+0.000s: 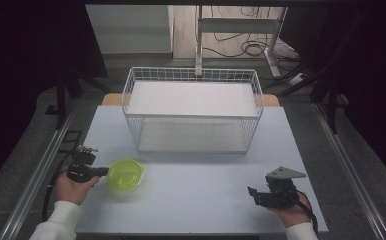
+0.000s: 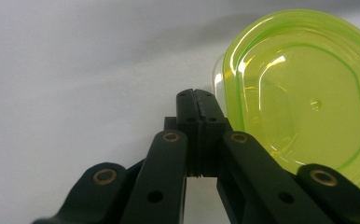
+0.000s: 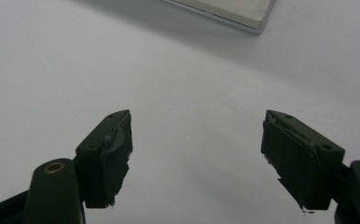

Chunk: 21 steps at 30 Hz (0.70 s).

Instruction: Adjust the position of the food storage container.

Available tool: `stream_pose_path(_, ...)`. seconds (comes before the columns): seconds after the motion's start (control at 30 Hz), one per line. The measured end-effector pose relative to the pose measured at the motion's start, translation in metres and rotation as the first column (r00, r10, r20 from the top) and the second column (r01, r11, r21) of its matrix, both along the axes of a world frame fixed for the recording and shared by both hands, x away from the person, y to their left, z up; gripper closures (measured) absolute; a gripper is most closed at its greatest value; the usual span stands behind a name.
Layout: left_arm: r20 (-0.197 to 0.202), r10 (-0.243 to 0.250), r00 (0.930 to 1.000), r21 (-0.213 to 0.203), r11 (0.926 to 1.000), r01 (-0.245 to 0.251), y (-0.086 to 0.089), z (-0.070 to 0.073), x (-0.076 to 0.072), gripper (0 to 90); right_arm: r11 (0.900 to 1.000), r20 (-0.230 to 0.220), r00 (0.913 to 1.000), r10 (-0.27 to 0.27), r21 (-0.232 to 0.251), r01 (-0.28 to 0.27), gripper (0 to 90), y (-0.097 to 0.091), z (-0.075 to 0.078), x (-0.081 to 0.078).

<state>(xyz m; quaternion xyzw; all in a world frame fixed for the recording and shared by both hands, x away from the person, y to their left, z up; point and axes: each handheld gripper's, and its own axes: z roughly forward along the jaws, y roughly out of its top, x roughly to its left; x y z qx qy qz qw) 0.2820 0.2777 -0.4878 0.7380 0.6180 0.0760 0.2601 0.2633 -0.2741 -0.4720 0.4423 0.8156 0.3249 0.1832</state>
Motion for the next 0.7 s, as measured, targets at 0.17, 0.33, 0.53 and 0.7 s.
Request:
stream_pose_path(0.17, -0.005, -0.004, 1.0, -0.023, 0.9997, 0.004, -0.009, -0.001, -0.003, 90.0, 1.0, -0.002, 1.0, -0.002, -0.001, 0.002, 24.3, 0.0, 0.0, 0.0)
stream_pose_path(0.33, -0.005, -0.019, 0.9998, -0.036, 0.9992, 0.019, -0.024, -0.001, -0.005, 90.0, 1.0, -0.004, 1.0, -0.002, -0.004, 0.002, 24.3, 0.0, 0.0, 0.001)
stream_pose_path(0.53, -0.009, -0.041, 0.9991, -0.049, 0.998, 0.04, -0.043, 0.0, -0.005, 90.0, 1.0, -0.005, 1.0, -0.002, -0.006, 0.002, 24.3, 0.0, -0.001, 0.001)
stream_pose_path(0.7, -0.012, -0.065, 0.9978, -0.052, 0.9966, 0.064, -0.059, 0.001, -0.005, 89.9, 1.0, -0.006, 1.0, -0.002, -0.007, 0.002, 24.3, 0.0, -0.001, 0.001)
